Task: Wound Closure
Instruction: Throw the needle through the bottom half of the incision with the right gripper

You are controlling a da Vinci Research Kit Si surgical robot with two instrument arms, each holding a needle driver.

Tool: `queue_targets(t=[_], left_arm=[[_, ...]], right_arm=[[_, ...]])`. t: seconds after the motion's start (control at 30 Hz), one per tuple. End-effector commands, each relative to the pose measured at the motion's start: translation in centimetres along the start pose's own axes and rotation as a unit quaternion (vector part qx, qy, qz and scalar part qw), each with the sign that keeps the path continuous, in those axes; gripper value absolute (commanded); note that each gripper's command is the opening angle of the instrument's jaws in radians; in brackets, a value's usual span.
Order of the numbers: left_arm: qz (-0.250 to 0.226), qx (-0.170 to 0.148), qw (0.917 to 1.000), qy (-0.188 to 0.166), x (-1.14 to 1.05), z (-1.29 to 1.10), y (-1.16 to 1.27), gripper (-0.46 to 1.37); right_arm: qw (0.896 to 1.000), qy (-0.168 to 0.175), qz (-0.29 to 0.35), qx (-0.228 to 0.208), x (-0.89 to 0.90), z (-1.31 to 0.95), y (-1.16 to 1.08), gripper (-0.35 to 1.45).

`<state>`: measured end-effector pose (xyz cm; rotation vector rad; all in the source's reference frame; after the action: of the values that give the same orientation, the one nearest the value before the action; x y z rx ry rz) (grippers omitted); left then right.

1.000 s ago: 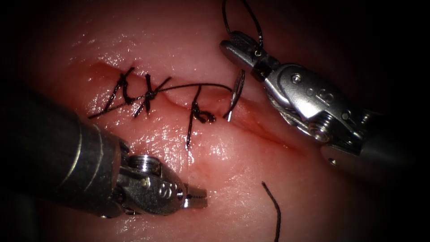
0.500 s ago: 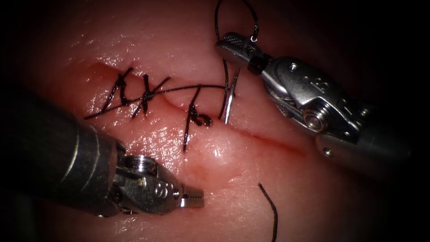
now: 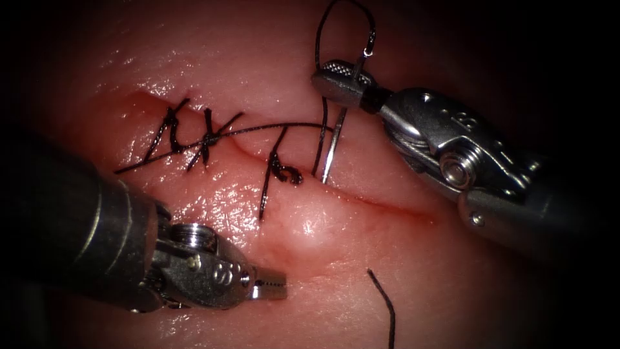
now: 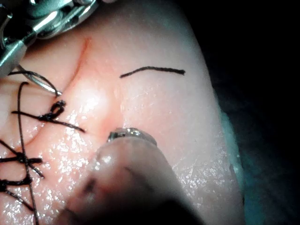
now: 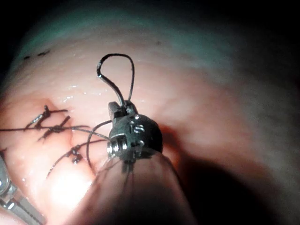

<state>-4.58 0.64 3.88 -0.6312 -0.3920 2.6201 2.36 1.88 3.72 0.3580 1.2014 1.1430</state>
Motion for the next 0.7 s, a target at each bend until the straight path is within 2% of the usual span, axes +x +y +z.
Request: queue_targets(t=[0.03, 0.3, 0.43, 0.7], left_arm=[[-0.001, -0.003, 1.0, 0.0, 0.0, 0.0, 0.0, -0.23], [0.0, -0.004, 1.0, 0.0, -0.01, -0.01, -0.02, -0.24], [-0.002, -0.004, 1.0, 0.0, -0.02, -0.01, -0.03, -0.25], [-0.001, -0.004, 1.0, 0.0, -0.04, -0.02, -0.04, -0.25]], right_arm=[[1.0, -0.007, -0.002, 0.005, 0.0, 0.0, -0.01, -0.35], [0.999, -0.028, 0.005, 0.027, -0.09, -0.02, -0.09, -0.35], [0.998, -0.038, 0.025, 0.035, -0.17, -0.03, -0.13, -0.35], [0.995, -0.045, 0.074, 0.049, -0.21, -0.02, -0.16, -0.35]])
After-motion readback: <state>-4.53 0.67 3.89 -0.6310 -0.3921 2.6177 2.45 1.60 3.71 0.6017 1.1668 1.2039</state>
